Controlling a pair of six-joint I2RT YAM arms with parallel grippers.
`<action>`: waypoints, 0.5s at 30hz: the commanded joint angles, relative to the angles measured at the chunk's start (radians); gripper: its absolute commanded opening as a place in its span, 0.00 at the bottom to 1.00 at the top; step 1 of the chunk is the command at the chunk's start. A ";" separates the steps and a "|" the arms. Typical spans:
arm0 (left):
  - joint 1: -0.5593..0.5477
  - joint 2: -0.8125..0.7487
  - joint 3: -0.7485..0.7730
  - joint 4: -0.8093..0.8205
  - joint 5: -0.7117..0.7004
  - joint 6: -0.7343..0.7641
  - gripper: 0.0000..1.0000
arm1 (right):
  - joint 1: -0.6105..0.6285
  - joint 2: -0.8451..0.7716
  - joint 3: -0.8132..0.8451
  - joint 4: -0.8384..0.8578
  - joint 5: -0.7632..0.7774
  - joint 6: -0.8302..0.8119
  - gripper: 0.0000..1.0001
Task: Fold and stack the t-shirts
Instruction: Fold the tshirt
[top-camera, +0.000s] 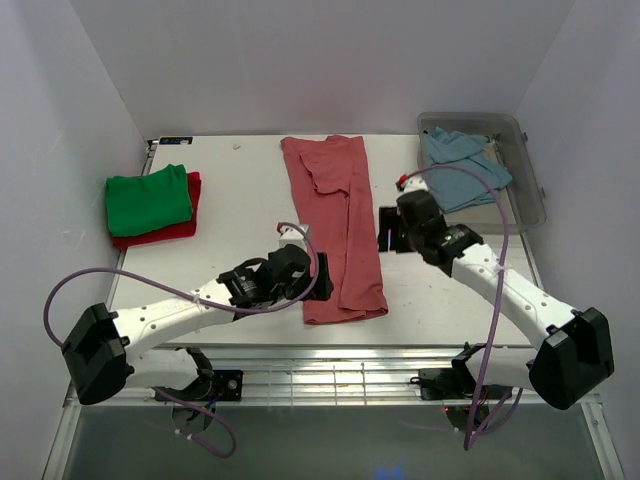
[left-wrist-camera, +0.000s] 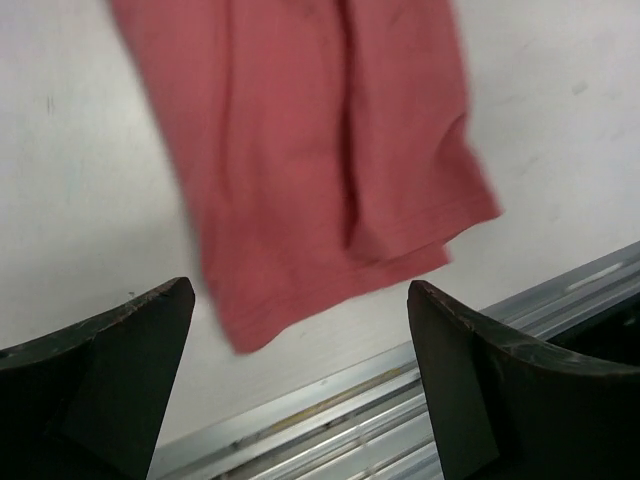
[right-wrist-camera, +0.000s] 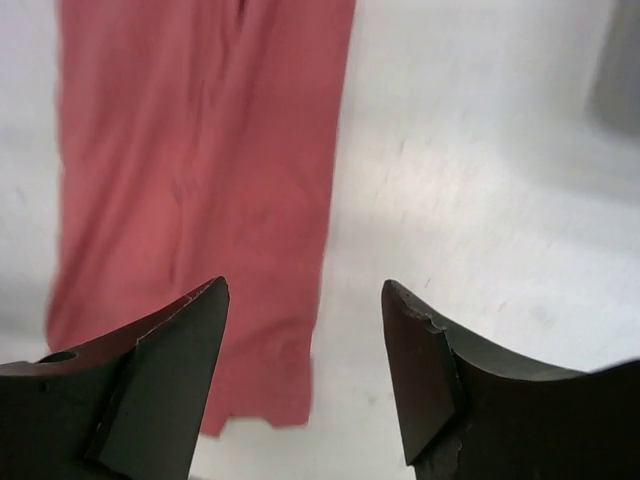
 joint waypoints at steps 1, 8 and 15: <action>0.002 -0.027 -0.131 -0.039 0.047 -0.091 0.98 | 0.074 -0.029 -0.232 -0.039 -0.052 0.165 0.69; 0.002 -0.164 -0.336 0.122 0.082 -0.147 0.98 | 0.129 -0.196 -0.413 -0.016 -0.053 0.283 0.68; 0.001 -0.213 -0.407 0.242 0.076 -0.162 0.98 | 0.128 -0.279 -0.493 0.003 -0.068 0.320 0.68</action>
